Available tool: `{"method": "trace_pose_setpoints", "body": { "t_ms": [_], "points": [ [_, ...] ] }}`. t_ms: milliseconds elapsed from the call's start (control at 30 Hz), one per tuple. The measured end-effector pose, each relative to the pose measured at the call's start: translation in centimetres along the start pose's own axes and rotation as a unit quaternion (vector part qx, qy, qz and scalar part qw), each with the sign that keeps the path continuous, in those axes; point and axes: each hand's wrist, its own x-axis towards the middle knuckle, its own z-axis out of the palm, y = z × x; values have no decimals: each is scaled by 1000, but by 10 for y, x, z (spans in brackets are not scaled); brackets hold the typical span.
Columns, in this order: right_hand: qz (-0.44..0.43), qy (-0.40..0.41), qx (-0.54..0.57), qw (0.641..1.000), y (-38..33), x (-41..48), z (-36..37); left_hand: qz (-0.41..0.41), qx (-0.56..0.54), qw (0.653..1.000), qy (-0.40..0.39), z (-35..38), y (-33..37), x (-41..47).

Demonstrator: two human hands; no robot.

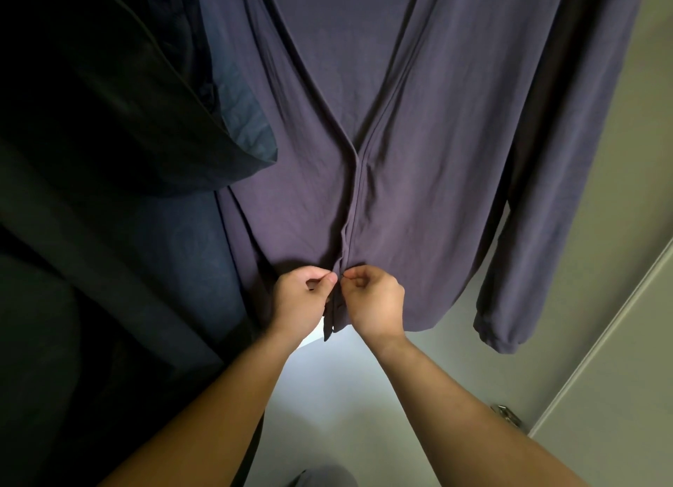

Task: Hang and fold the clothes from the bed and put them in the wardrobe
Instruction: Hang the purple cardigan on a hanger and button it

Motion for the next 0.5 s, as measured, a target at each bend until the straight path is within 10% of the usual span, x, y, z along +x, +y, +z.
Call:
{"method": "trace_pose_setpoints", "body": {
  "t_ms": [500],
  "points": [
    [-12,-32,14,999,2,-1,-4,-27,-97,995,-22,-3,8,-4]
  ]
}}
